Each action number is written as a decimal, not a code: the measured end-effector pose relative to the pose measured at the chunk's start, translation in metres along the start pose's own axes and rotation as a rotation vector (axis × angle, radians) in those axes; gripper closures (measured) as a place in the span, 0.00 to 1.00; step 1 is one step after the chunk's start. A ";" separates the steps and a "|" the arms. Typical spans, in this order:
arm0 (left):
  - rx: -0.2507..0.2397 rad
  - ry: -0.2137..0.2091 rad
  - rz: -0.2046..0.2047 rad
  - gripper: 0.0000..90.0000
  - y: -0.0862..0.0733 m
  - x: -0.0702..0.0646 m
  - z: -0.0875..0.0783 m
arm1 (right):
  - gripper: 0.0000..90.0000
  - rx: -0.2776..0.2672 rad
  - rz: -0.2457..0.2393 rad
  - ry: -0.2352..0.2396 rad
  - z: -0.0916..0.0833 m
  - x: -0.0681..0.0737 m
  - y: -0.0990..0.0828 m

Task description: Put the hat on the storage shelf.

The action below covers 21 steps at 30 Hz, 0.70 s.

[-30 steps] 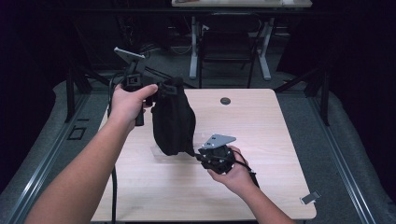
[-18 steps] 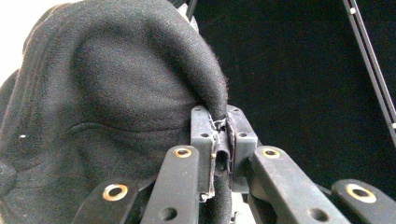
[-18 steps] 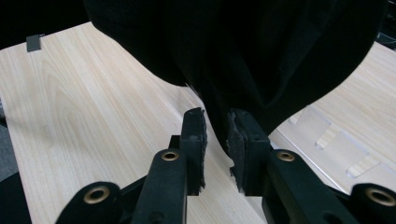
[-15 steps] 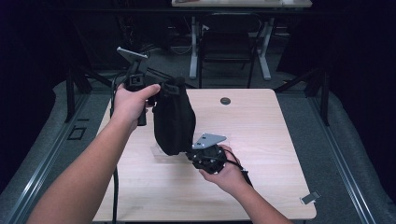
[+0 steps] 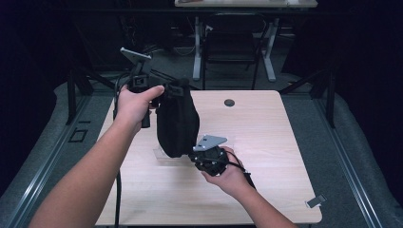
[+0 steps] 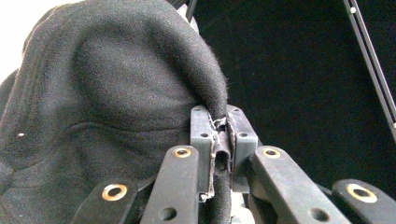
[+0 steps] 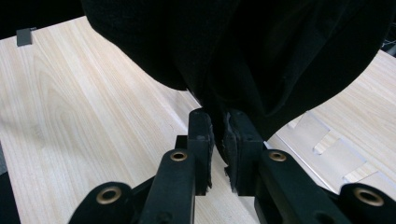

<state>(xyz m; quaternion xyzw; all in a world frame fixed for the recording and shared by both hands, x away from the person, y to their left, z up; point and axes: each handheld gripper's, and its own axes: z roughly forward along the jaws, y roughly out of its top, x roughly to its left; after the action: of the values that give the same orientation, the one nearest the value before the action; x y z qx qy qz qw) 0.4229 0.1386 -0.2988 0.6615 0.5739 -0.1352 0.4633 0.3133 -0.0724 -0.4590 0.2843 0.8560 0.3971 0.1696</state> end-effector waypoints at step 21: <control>-0.039 -0.048 0.014 0.76 -0.001 0.000 -0.006 | 0.94 -0.003 -0.025 -0.019 -0.002 0.001 -0.003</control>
<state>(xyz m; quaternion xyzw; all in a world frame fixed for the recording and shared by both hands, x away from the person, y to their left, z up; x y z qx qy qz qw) 0.4201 0.1430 -0.2961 0.6529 0.5607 -0.1364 0.4906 0.3099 -0.0746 -0.4602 0.2773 0.8572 0.3934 0.1832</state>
